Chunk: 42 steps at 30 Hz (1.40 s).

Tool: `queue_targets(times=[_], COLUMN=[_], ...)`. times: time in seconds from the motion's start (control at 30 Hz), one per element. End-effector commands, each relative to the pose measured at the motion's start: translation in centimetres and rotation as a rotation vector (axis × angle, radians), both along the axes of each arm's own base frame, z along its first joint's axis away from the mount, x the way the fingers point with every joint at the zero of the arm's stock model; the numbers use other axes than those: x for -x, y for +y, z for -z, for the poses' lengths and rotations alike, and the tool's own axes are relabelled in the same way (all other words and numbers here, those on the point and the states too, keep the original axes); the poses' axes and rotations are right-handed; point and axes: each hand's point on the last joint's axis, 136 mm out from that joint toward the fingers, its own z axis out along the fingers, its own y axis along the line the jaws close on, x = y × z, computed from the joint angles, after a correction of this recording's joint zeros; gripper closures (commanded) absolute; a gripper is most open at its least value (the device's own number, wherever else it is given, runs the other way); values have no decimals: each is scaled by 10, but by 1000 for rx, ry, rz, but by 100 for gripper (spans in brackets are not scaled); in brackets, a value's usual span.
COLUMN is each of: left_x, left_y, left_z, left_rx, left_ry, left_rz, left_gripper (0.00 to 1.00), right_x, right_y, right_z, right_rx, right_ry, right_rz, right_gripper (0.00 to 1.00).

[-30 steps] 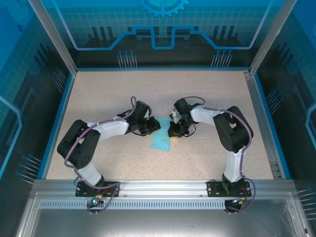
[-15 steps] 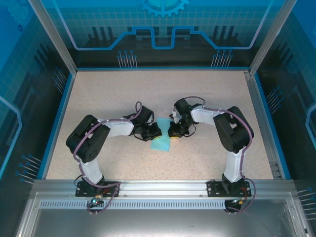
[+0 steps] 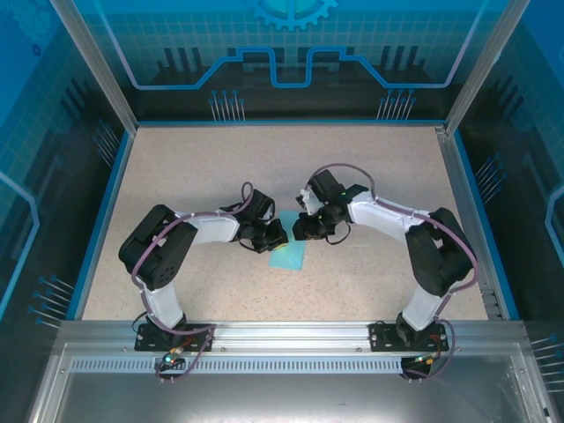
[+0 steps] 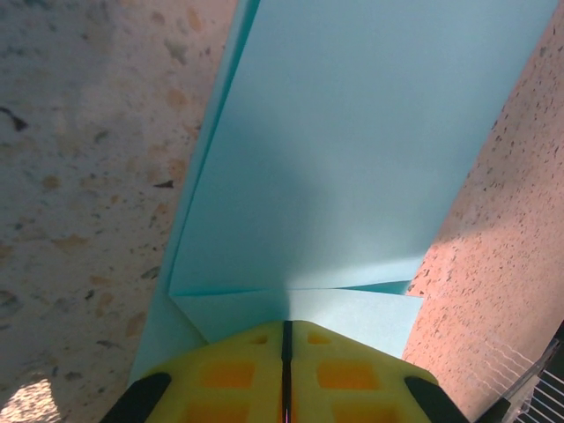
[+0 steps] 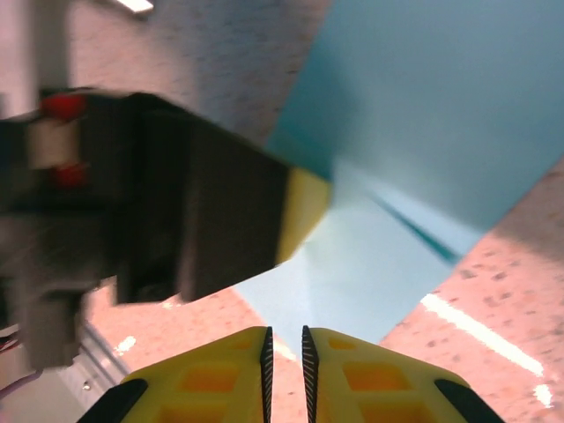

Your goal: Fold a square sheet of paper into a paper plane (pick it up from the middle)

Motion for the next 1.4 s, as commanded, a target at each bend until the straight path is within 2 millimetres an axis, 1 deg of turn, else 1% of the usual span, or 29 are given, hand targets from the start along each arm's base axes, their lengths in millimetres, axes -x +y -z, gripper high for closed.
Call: queue_targets(times=[0.0,0.13,0.27,0.63,0.73,1.1,1.37], left_x=[30,30,30,32,32,35,36], left_y=[20,22,21,21,22,26,29], left_z=[36,37,38,39,41,45,48], left_rx=[-113,-118,-107,-105,-109,-133,-150], left_ry=[146,150,152,157,163,181,191], left_rz=[-25,-36,-43,-55,-61,-76,-83], left_gripper=[91,91,91,91,91,91,91], right_x=[24,39,46,47,49,56,70], right_y=[3,13,13,13,12,-4,-15], right_z=[14,26,40,61,65,78,85], right_rx=[36,50,76,131,152,247,276], right_ry=[42,62,75,98,101,117,156], right_rz=[-9,-20,-14,-13,-18,-26,-54], right_gripper=[81,83,85,85,85,86,86])
